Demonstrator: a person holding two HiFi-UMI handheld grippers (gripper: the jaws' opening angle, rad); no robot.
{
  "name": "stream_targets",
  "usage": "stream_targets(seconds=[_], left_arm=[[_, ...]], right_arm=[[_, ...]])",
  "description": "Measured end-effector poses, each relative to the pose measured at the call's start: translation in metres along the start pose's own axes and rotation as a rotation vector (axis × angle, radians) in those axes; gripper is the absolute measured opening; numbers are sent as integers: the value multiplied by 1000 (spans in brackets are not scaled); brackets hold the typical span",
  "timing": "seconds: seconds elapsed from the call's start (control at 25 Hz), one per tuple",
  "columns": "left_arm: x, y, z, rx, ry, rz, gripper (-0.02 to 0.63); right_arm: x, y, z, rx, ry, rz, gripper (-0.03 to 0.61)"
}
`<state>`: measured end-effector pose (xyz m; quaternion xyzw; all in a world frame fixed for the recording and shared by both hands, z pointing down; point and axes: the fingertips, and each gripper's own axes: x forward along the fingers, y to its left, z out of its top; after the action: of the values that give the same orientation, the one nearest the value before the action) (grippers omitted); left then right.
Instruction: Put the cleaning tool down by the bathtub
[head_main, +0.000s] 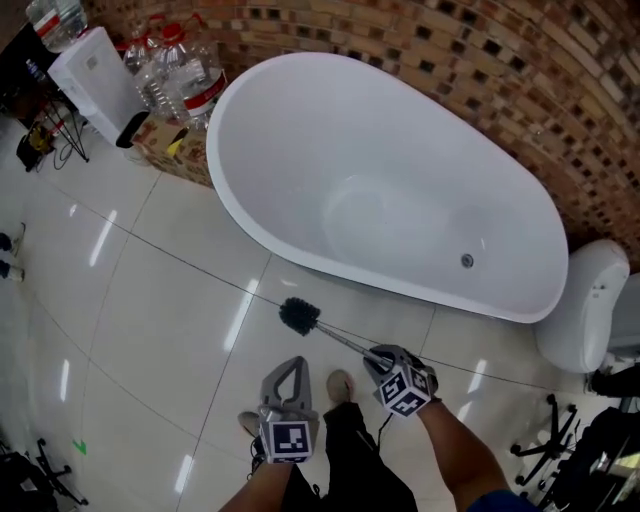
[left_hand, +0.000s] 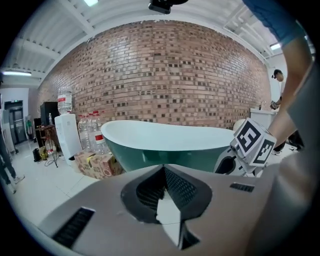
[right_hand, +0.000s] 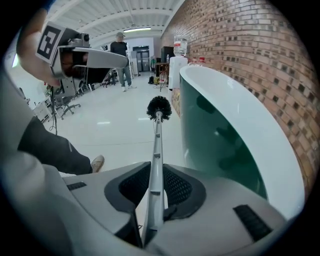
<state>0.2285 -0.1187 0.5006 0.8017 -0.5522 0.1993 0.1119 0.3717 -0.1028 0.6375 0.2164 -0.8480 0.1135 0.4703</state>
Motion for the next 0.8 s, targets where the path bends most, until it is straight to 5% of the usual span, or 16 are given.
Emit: stream_targets(seconds=[0.28, 0.8], left_arm=[[49, -25, -10, 3, 36, -2, 0], [119, -30, -133, 14, 132, -114, 0]], right_arm=[[29, -33, -52, -33, 102, 38, 95], [179, -76, -125, -53, 308, 24, 95]])
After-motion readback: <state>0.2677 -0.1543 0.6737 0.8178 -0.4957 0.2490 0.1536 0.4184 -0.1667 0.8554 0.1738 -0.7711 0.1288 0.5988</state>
